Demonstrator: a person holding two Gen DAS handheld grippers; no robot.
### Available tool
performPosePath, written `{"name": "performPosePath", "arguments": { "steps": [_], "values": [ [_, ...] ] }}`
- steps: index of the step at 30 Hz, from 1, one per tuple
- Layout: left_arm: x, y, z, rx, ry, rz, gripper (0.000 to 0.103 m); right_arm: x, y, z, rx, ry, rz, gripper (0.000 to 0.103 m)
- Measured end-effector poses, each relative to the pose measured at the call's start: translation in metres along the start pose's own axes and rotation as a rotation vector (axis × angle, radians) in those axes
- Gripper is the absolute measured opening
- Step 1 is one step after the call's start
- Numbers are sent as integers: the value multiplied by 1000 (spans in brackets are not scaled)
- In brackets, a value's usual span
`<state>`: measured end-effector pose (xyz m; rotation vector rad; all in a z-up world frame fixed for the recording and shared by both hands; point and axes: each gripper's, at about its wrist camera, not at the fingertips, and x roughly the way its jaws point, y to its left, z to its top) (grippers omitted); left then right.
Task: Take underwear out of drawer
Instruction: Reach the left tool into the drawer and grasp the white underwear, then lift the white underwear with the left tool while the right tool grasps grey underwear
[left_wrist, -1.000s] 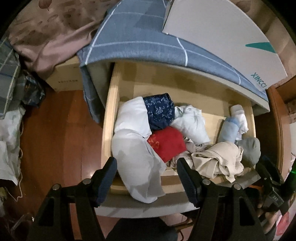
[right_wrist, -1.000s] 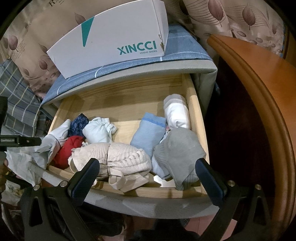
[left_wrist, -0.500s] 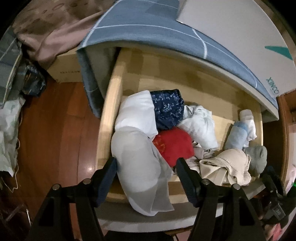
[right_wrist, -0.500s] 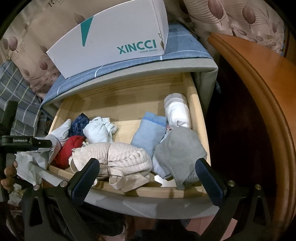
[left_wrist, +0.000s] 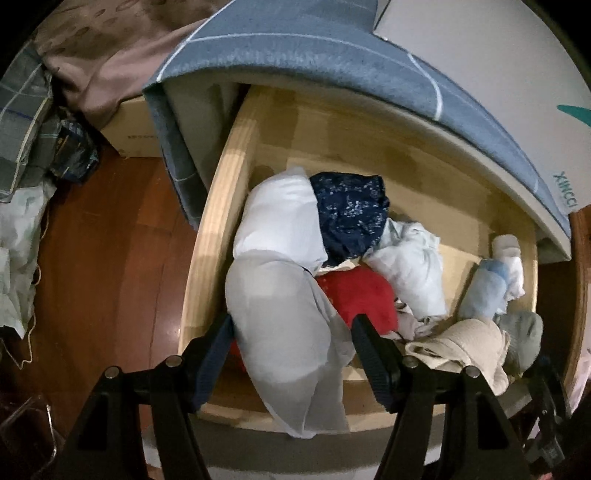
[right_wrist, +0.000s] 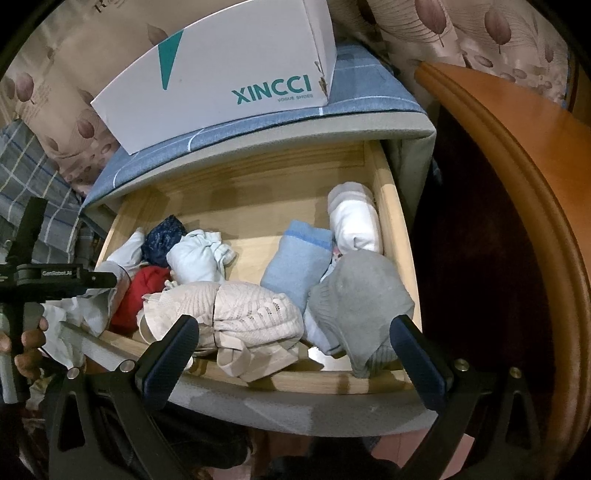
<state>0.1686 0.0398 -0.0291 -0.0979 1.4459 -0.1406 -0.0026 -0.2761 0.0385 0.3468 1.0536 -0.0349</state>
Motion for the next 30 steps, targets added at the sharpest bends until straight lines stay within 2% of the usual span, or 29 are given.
{"name": "performPosePath", "arguments": {
  "steps": [7, 11, 13, 19, 26, 27, 30],
  "values": [
    [7, -12, 0, 53, -14, 62, 66, 1, 1, 1, 2, 23, -13, 103],
    [9, -15, -5, 113, -26, 125, 49, 4, 1, 2, 2, 51, -21, 103],
    [7, -16, -8, 136, -46, 141, 45, 7, 2, 6, -12, 85, -23, 103],
    [0, -11, -12, 141, -74, 110, 37, 6, -5, 29, -44, 181, -48, 103],
    [-19, -8, -16, 130, -90, 54, 36, 9, -18, 53, -49, 266, -71, 101],
    [-22, -9, -17, 131, -95, 46, 36, 11, -19, 54, -48, 275, -74, 100],
    [-28, -9, -18, 132, -104, 25, 36, 20, -21, 55, -46, 309, -72, 79]
  ]
}}
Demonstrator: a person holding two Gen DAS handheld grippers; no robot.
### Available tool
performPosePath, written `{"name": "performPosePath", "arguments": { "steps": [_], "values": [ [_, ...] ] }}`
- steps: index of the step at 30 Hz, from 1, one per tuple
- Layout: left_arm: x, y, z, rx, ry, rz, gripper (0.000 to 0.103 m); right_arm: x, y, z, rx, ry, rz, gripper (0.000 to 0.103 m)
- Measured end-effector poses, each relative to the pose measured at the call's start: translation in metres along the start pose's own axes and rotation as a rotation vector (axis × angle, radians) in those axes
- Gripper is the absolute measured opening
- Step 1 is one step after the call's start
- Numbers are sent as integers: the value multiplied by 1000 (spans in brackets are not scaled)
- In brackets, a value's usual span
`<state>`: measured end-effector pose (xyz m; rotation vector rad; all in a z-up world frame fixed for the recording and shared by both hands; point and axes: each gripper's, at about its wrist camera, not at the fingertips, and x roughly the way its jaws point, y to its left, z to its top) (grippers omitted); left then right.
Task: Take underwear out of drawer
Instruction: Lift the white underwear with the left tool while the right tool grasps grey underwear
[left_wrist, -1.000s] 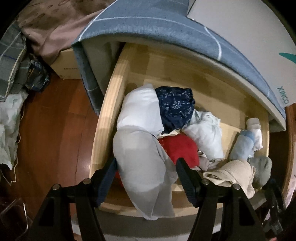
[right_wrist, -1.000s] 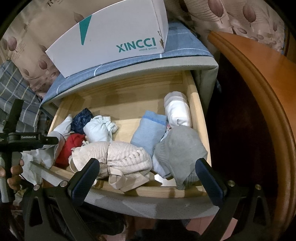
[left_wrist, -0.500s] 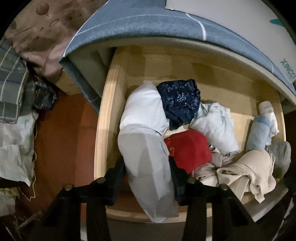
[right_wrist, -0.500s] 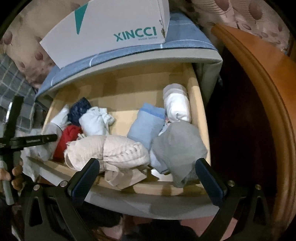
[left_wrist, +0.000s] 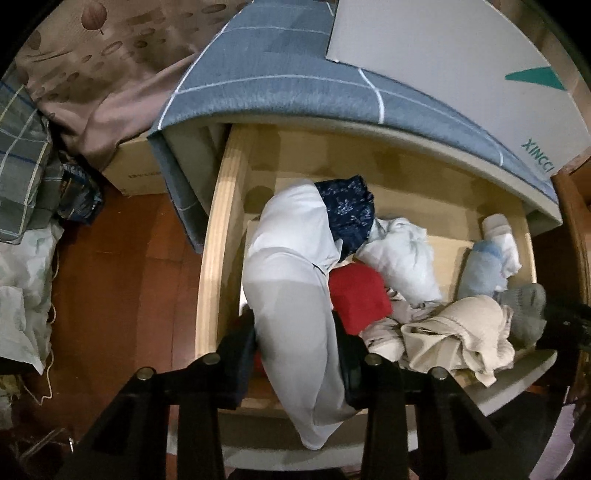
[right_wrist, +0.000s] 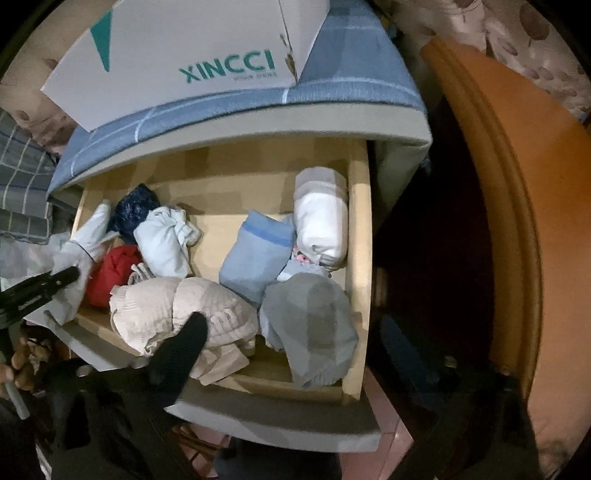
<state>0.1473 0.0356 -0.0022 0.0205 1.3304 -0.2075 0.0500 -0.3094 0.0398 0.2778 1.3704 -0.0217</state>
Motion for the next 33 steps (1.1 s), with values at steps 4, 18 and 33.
{"name": "performPosePath", "arguments": {
  "steps": [4, 18, 33],
  "values": [
    [-5, -1, -2, 15, -4, -9, 36, 16, -3, 3, 15, 43, -7, 70],
    [-14, 0, -7, 23, -7, -22, 36, 57, 22, 4, -66, 106, -4, 64],
    [-33, 0, -11, 34, -24, -41, 36, 56, 19, -17, -77, 7, -120, 39]
  ]
}}
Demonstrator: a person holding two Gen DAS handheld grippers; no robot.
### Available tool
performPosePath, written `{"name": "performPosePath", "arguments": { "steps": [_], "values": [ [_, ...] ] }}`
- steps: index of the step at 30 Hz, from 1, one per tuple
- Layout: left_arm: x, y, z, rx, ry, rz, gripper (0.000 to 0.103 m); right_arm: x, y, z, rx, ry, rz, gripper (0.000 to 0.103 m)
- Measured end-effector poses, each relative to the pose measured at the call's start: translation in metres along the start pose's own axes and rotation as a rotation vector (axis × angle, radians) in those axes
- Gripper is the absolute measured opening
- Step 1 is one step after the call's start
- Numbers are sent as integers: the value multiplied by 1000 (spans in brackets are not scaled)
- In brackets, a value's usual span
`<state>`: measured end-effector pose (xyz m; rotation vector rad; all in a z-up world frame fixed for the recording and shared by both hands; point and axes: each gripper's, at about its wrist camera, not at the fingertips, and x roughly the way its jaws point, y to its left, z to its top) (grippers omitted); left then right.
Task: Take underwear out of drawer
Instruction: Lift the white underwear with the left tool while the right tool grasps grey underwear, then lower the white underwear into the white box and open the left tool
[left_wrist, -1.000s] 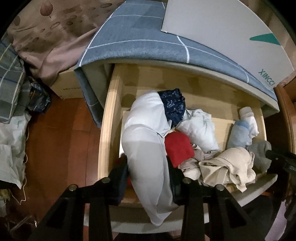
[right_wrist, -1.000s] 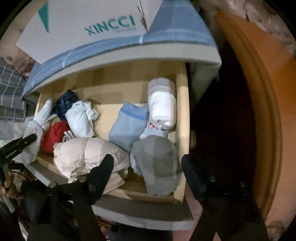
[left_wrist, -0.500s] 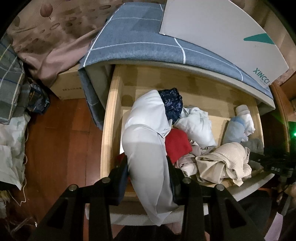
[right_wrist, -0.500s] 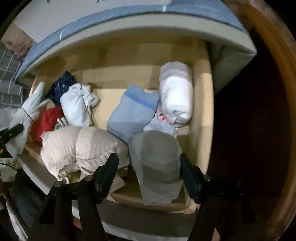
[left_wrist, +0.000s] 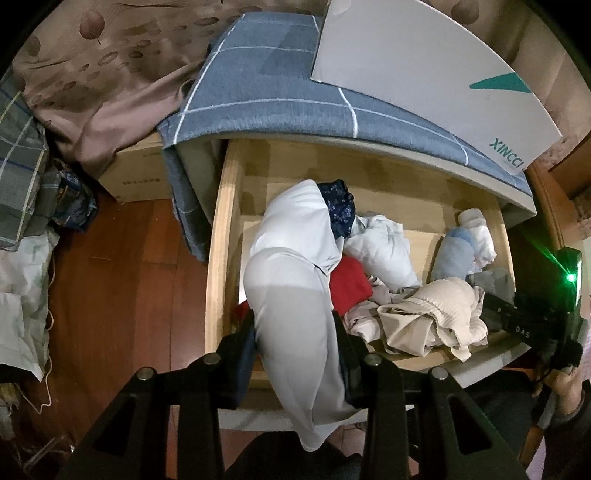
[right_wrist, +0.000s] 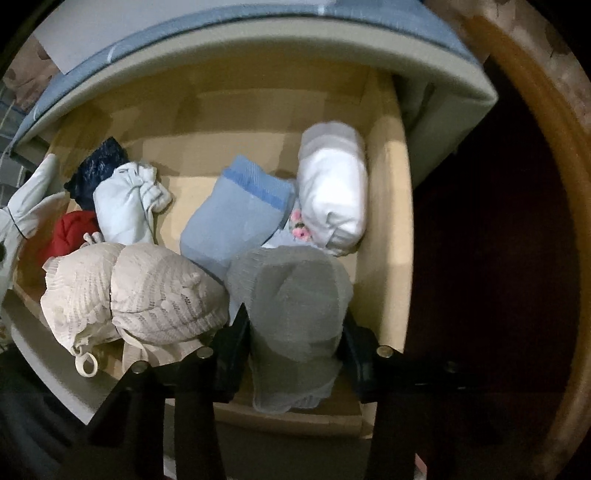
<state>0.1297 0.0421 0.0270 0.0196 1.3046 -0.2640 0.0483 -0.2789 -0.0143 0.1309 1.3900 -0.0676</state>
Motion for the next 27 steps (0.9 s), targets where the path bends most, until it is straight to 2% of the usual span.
{"name": "performPosePath", "arguments": {
  "steps": [6, 14, 21, 27],
  "values": [
    [-12, -5, 0, 17, -18, 7, 36, -17, -3, -10, 59, -76, 12, 38],
    [-52, -11, 6, 65, -85, 11, 36, -18, -7, -9, 82, -72, 36, 38],
    [-109, -17, 25, 104, -201, 0, 36, -20, -2, -10, 61, -79, 9, 37],
    [-165, -40, 69, 154, -342, -11, 36, -19, 0, -10, 58, -78, 0, 37]
  ]
}}
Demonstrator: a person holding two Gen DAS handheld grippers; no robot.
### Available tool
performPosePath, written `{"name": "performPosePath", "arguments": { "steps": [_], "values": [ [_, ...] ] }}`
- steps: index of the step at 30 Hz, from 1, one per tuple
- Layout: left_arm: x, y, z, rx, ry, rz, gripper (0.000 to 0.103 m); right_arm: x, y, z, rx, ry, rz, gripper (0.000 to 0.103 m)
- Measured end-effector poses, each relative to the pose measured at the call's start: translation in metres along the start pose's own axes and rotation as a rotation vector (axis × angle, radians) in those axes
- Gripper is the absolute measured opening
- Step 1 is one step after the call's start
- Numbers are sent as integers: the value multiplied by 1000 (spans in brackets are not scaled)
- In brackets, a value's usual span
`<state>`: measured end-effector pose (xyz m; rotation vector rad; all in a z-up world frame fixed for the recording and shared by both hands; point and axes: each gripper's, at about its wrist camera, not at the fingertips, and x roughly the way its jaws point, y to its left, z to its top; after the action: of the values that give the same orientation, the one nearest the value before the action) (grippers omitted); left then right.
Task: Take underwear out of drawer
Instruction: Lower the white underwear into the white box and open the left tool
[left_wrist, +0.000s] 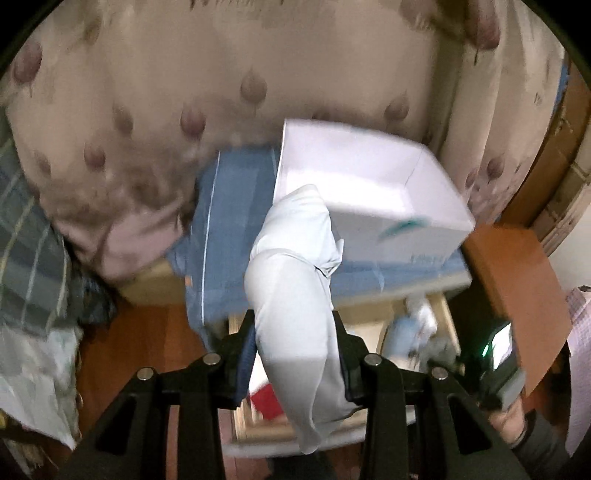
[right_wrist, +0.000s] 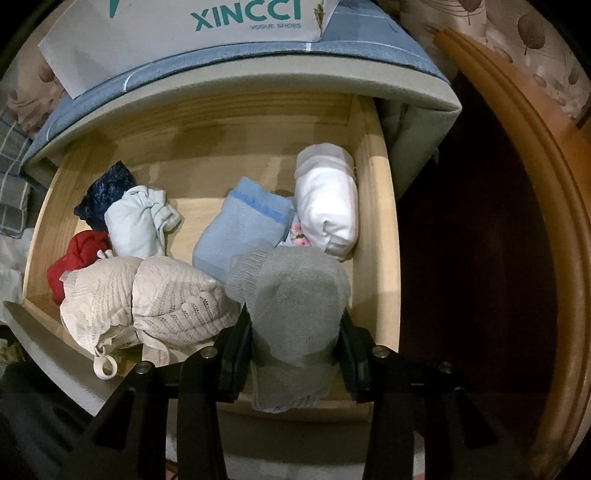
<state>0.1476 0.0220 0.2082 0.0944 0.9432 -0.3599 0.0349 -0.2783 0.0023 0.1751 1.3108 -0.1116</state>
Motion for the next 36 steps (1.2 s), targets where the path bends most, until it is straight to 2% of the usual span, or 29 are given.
{"name": "performPosePath", "arguments": {
  "steps": [3, 6, 11, 14, 19, 24, 29, 36],
  "values": [
    [-7, -11, 38, 31, -72, -13, 36, 2, 2, 0, -5, 2, -8, 37],
    [1, -24, 69, 60, -108, -12, 36, 2, 4, -1, -13, 3, -17, 37],
    [45, -35, 111, 78, -84, -29, 36, 3, 4, 0, -1, 5, -14, 37],
    [82, -41, 127, 105, -43, 7, 36, 4, 1, 0, 12, 6, -4, 37],
    [134, -42, 131, 97, 27, 46, 36, 4, 1, 2, 9, 11, -1, 37],
    [166, -40, 127, 76, 72, 89, 36, 4, -1, 3, 21, 12, 20, 37],
    [188, -38, 120, 51, 140, 100, 36, 5, -3, 3, 32, 19, 34, 37],
    [192, -28, 113, 12, 163, 111, 36, 3, -1, 3, 25, 19, 30, 38]
  ]
}}
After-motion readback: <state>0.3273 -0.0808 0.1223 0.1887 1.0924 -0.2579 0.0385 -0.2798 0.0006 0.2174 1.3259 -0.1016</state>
